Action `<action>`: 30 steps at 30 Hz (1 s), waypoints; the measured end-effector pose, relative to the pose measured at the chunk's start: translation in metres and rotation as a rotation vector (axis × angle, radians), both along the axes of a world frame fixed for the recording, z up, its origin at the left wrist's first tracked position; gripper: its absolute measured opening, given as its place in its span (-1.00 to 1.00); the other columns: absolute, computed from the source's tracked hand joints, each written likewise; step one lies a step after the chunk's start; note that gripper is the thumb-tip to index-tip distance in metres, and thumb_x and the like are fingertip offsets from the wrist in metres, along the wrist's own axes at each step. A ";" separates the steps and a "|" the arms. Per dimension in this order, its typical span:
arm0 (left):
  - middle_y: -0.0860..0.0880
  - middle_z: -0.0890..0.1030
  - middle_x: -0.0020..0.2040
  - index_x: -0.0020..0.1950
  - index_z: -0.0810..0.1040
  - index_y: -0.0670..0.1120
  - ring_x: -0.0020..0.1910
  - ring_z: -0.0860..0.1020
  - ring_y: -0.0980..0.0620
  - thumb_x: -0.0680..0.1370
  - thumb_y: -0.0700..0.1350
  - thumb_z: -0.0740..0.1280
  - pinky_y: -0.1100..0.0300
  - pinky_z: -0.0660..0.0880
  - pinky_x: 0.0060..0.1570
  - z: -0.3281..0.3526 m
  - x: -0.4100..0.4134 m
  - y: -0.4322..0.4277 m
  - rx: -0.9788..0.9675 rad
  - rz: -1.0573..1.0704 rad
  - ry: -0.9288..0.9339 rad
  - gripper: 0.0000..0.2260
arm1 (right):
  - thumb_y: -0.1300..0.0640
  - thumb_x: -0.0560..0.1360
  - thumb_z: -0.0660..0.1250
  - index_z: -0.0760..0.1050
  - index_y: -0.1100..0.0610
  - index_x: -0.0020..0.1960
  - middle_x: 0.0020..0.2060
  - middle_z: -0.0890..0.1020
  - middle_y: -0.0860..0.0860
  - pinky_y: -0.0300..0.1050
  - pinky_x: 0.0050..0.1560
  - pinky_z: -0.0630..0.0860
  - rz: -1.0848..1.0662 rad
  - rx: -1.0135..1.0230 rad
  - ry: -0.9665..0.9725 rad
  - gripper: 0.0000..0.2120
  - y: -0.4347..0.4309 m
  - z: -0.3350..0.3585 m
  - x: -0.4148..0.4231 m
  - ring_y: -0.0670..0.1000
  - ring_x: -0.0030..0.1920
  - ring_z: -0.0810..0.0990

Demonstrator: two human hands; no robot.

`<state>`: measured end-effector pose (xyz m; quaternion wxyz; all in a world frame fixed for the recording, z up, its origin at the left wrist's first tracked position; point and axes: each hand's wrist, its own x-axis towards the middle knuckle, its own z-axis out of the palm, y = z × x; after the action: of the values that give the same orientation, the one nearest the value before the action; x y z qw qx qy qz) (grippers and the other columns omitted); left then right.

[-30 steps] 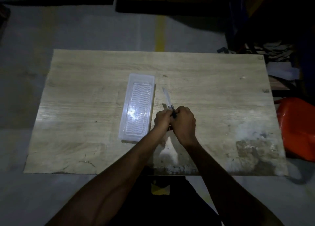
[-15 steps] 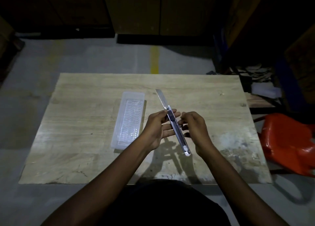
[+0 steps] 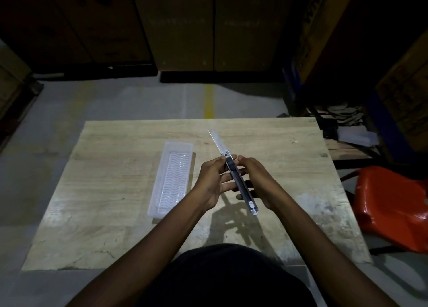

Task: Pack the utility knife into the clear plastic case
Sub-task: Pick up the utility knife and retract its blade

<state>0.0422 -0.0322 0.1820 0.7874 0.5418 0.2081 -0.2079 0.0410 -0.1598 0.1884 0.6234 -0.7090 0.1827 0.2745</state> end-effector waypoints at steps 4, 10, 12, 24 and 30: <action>-0.11 0.65 -0.22 -0.05 0.58 -0.17 -0.26 0.67 -0.11 0.61 -0.12 0.18 0.07 0.62 -0.29 0.001 0.001 0.001 0.006 0.009 -0.013 -0.78 | -0.26 0.51 0.18 0.59 0.09 0.08 -0.16 0.72 0.14 -0.01 -0.28 0.64 0.056 0.060 0.055 -0.53 0.007 0.004 0.003 0.13 -0.29 0.70; -0.08 0.60 -0.28 0.05 0.57 -0.20 -0.42 0.60 -0.01 0.63 -0.10 0.16 0.12 0.58 -0.37 0.002 0.005 0.002 0.026 0.009 -0.038 -0.76 | -0.20 0.56 0.15 0.59 0.21 0.06 -0.30 0.71 0.09 -0.15 -0.40 0.57 0.029 0.053 -0.005 -0.51 0.017 0.005 0.008 0.07 -0.42 0.65; -0.09 0.62 -0.23 0.06 0.59 -0.19 -0.39 0.61 -0.02 0.63 -0.10 0.16 0.09 0.60 -0.33 0.002 0.007 0.002 0.026 0.017 -0.040 -0.75 | -0.18 0.56 0.16 0.59 0.21 0.05 -0.28 0.71 0.11 -0.19 -0.43 0.54 0.017 0.053 -0.021 -0.52 0.019 0.006 0.009 0.06 -0.43 0.63; -0.05 0.68 0.03 0.09 0.55 -0.13 -0.11 0.67 -0.10 0.65 -0.07 0.09 0.05 0.63 -0.16 0.001 0.015 0.013 -0.013 0.046 0.005 -0.73 | -0.09 0.54 0.28 0.61 0.16 -0.06 -0.33 0.69 0.11 -0.18 -0.48 0.52 0.001 -0.009 -0.058 -0.68 0.019 -0.001 0.002 0.11 -0.44 0.63; -0.05 0.69 0.04 0.15 0.53 -0.14 -0.08 0.68 -0.13 0.66 -0.06 0.07 0.09 0.64 -0.16 -0.001 0.014 0.016 -0.061 0.056 0.027 -0.71 | -0.11 0.54 0.26 0.63 0.15 0.01 -0.18 0.74 0.09 -0.17 -0.44 0.54 0.027 -0.028 -0.045 -0.65 0.014 -0.009 -0.009 0.07 -0.46 0.62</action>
<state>0.0561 -0.0166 0.1811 0.8062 0.5085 0.2275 -0.1994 0.0323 -0.1461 0.1797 0.6137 -0.7260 0.1625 0.2642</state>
